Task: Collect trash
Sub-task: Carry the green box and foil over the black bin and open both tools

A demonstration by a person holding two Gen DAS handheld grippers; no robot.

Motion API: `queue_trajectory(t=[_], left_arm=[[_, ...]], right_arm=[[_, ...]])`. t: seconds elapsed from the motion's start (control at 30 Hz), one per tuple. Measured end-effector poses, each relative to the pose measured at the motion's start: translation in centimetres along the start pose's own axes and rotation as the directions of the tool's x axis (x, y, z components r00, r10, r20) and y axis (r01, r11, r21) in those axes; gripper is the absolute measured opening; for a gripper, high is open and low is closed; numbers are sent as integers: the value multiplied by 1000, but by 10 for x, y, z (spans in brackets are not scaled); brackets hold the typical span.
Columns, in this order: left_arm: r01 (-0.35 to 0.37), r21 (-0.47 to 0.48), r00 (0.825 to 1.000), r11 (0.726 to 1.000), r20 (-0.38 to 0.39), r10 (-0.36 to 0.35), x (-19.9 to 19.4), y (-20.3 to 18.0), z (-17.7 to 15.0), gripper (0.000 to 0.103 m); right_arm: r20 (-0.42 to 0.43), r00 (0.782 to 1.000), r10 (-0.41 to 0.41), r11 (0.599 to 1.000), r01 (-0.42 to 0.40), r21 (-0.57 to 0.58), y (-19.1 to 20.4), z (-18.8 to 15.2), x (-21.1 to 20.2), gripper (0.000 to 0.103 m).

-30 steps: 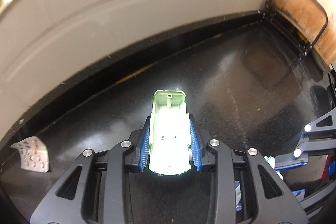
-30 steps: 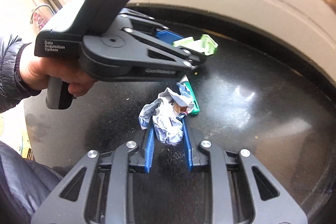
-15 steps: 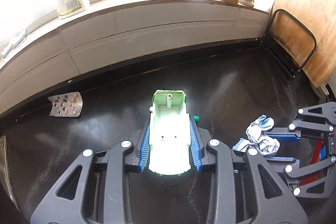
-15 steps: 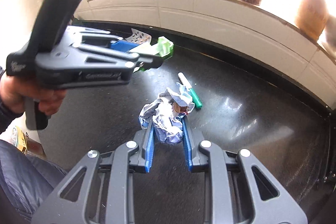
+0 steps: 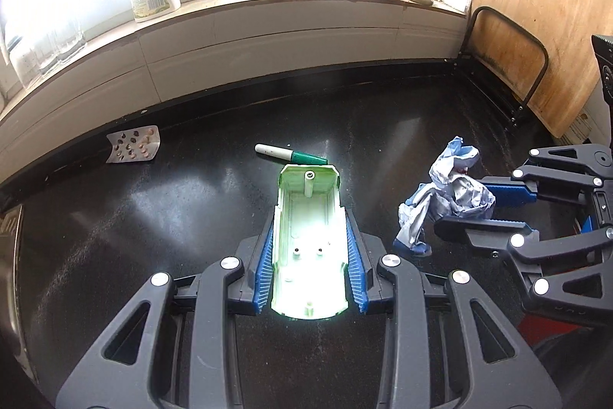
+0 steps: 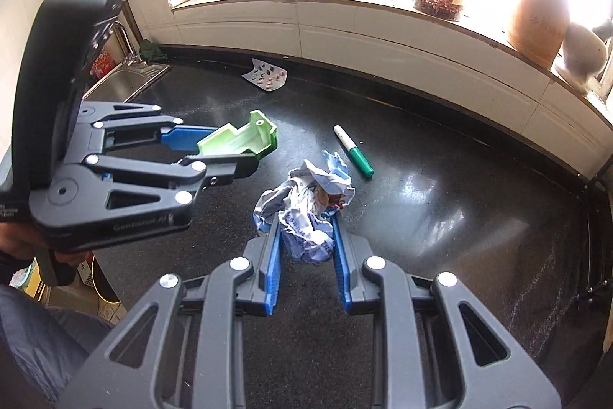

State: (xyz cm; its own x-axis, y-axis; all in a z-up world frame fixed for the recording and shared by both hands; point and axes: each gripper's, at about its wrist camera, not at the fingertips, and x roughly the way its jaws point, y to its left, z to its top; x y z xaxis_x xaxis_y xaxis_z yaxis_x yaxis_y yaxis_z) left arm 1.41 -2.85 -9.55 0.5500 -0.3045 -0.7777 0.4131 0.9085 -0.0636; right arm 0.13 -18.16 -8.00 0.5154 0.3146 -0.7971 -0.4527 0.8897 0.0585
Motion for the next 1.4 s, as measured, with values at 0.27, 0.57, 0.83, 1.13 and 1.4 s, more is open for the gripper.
queue_trajectory(t=[0.27,0.57,0.83,1.13,1.4], left_arm=[[-105,-122,994,987,20,108,-41,30,-34,33],[-323,-370,940,871,-21,340,-122,104,-115,33],[-504,-605,837,617,-168,520,-200,161,-226,33],[-565,-758,764,325,-331,555,-247,186,-341,33],[-555,-802,755,219,-376,537,-254,205,-393,33]], right_arm=[[11,997,75,993,-73,-92,44,15,-1,24],[-37,963,268,917,-267,-295,158,47,23,24],[-179,876,448,744,-476,-469,301,54,43,24],[-383,768,513,516,-632,-578,440,22,61,24],[-493,724,482,436,-686,-582,517,-6,91,24]])
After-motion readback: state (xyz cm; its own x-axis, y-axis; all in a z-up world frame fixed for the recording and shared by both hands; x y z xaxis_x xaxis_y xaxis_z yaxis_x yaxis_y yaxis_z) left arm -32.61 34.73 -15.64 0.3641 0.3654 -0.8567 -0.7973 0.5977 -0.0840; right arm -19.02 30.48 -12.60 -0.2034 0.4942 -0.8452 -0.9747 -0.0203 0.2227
